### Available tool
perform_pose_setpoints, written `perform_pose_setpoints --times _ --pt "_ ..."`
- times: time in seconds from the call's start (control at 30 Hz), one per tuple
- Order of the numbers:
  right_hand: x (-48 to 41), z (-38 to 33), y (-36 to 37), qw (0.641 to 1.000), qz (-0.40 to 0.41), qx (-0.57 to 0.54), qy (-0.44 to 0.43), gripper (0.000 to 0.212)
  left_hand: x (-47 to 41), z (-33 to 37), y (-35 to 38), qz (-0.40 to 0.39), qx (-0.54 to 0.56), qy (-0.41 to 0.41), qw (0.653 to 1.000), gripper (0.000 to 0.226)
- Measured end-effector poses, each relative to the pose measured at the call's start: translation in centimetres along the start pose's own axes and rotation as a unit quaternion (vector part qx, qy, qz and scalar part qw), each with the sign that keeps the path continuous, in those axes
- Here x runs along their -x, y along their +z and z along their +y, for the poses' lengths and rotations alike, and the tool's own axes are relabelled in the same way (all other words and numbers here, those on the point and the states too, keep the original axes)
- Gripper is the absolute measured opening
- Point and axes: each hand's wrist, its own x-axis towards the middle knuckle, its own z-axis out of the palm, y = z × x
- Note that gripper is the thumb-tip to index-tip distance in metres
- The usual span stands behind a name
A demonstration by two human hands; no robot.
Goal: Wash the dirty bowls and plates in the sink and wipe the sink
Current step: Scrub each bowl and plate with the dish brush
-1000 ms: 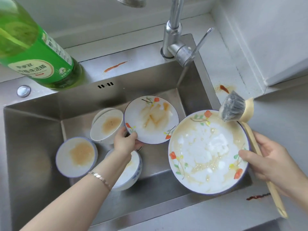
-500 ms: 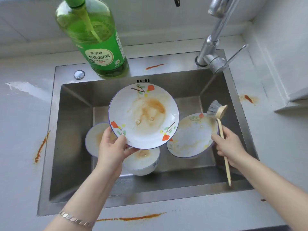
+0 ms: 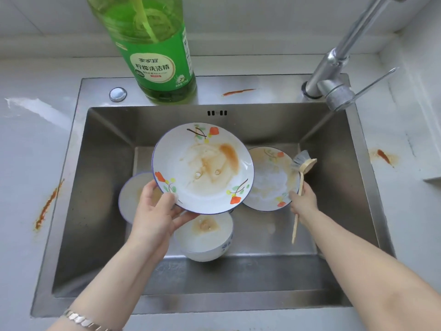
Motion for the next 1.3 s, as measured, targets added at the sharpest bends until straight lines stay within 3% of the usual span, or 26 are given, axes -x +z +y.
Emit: perform_pose_setpoints --times 0.27,0.47,0.57,0.77,0.9,0.97,1.1,1.17,1.3 --pt "1.2 0.0 -1.3 0.999 0.014 0.05 -0.007 0.048 0.6 -0.3 -0.2 0.004 0.009 -0.031 0.999 0.039" --pt "8.1 -5.5 -6.7 0.988 -0.021 0.081 -0.132 0.036 2.5 0.5 0.2 0.009 -0.01 -0.02 1.0 0.033" --pt "13.9 -8.4 -10.4 0.966 -0.042 0.115 -0.229 0.033 3.7 1.0 0.6 0.024 -0.043 -0.01 0.999 0.031" --pt "22.6 -10.5 -11.6 0.894 -0.158 0.286 -0.308 0.036 7.4 1.5 2.2 0.058 -0.079 0.041 0.994 0.031" --pt "23.5 -10.4 -10.2 0.773 -0.097 0.497 -0.383 0.042 9.4 1.3 3.0 0.079 -0.126 0.114 0.982 0.025" --pt "24.6 -10.1 -10.3 0.728 -0.084 0.566 -0.378 0.047 10.0 1.6 3.4 0.079 -0.122 0.126 0.981 0.022" --pt "28.4 -8.6 -9.2 0.741 -0.183 0.525 -0.376 0.05 10.4 2.0 3.7 0.098 -0.122 0.151 0.976 0.019" --pt "28.3 -9.4 -7.4 0.729 -0.161 0.518 -0.418 0.052 10.6 1.9 3.7 0.086 -0.135 0.159 0.974 0.022" --pt "25.0 -11.8 -7.9 0.765 -0.079 0.53 -0.356 0.053 10.5 2.0 2.6 0.088 -0.121 0.15 0.977 0.025"
